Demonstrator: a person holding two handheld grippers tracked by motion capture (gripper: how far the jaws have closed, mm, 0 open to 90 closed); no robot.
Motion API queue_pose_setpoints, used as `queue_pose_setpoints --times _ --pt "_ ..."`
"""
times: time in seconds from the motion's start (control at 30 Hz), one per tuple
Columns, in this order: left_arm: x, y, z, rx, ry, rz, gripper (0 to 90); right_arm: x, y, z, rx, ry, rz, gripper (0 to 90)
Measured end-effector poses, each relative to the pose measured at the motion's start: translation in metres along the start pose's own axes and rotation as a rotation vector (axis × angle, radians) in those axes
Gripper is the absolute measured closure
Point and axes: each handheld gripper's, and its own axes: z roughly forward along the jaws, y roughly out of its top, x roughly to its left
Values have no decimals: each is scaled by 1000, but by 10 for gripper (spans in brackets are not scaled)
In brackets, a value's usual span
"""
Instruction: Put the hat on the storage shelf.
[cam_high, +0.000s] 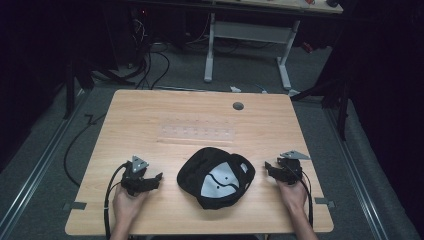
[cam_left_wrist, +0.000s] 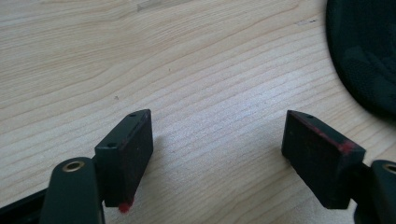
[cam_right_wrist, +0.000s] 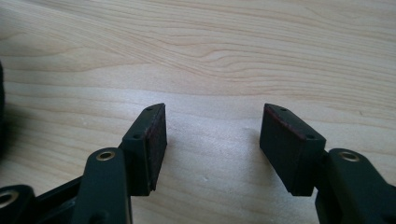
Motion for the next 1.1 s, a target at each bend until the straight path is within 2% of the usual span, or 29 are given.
queue_pose_setpoints --times 0.43,0.53,0.73,1.1 --pt "0 0 0 -1 2 -1 252 5 -2 -19 -43 61 15 436" --pt "0 0 0 -2 3 -1 252 8 -1 -28 -61 87 8 434" --pt "0 0 0 -3 5 -2 252 12 0 -34 -73 119 -7 434" --pt "0 0 0 -3 6 -3 252 27 11 -46 -123 189 -45 430"
